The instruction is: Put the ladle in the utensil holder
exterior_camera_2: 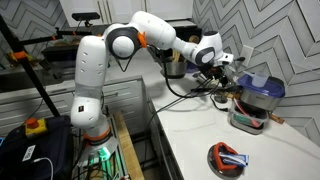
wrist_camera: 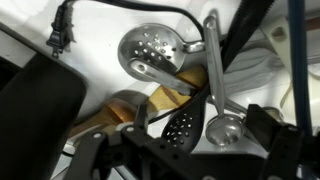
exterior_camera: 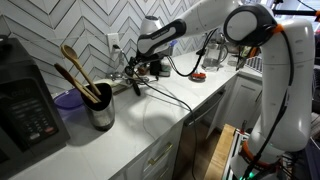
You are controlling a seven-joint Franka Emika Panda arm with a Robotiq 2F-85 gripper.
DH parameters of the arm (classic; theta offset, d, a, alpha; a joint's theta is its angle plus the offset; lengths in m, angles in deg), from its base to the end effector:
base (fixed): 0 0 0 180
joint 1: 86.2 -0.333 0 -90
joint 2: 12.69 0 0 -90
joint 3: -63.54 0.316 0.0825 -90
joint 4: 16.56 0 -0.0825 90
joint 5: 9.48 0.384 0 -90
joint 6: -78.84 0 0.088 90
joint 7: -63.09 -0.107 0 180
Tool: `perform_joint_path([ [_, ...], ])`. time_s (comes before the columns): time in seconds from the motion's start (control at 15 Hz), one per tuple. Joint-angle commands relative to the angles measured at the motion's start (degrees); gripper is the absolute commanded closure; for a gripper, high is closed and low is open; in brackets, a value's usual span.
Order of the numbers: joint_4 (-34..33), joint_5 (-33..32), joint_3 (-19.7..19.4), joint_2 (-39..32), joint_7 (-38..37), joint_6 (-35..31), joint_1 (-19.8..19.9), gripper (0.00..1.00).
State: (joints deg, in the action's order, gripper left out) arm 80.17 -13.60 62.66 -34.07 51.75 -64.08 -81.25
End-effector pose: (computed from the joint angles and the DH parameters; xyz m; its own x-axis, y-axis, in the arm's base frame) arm 0.6909 -0.0689 0.4288 0.8773 -0.2269 0.4229 -0.2438 -0.9697 -0.0145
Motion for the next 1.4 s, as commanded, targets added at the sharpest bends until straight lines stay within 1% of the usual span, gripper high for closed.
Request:
perform_joint_path([
  [0.0, -9.3, 5.1, 0.6, -7.8, 5.9, 2.9, 0.4, 0.0],
  [0.13, -12.9, 6.2, 0.7, -10.8, 8.0, 3.6, 0.5, 0.0],
  [0.2, -14.1, 6.6, 1.0, -12.2, 9.2, 3.7, 0.6, 0.06],
  [0.27, -15.0, 6.8, 1.1, -13.2, 10.3, 3.7, 0.6, 0.18],
  [0.33, -15.7, 6.8, 1.3, -13.9, 11.3, 3.5, 0.5, 0.27],
  [0.53, -17.5, 7.5, 2.4, -15.8, 13.9, 3.7, 0.5, 0.39],
  [0.67, -18.2, 8.0, 3.1, -16.3, 14.9, 4.0, 0.5, 0.41],
  [0.73, -18.6, 8.3, 3.4, -16.5, 15.4, 4.3, 0.5, 0.39],
  [0.87, -19.1, 8.6, 3.7, -17.2, 16.0, 4.9, 0.5, 0.4],
  [0.93, -19.3, 8.3, 3.4, -17.5, 15.9, 5.2, 0.3, 0.42],
  [1.0, -19.5, 8.2, 3.1, -17.9, 15.7, 5.3, 0.3, 0.39],
  [1.07, -19.5, 8.0, 2.8, -18.2, 15.2, 5.5, 0.2, 0.41],
  [1.13, -19.4, 8.2, 2.9, -18.4, 15.3, 5.5, 0.3, 0.4],
  [1.2, -19.4, 8.3, 2.9, -18.7, 15.3, 5.5, 0.5, 0.41],
  [1.27, -19.3, 8.4, 3.0, -19.0, 15.3, 5.4, 0.7, 0.44],
  [1.33, -19.2, 8.9, 3.3, -19.2, 15.7, 5.2, 1.0, 0.53],
])
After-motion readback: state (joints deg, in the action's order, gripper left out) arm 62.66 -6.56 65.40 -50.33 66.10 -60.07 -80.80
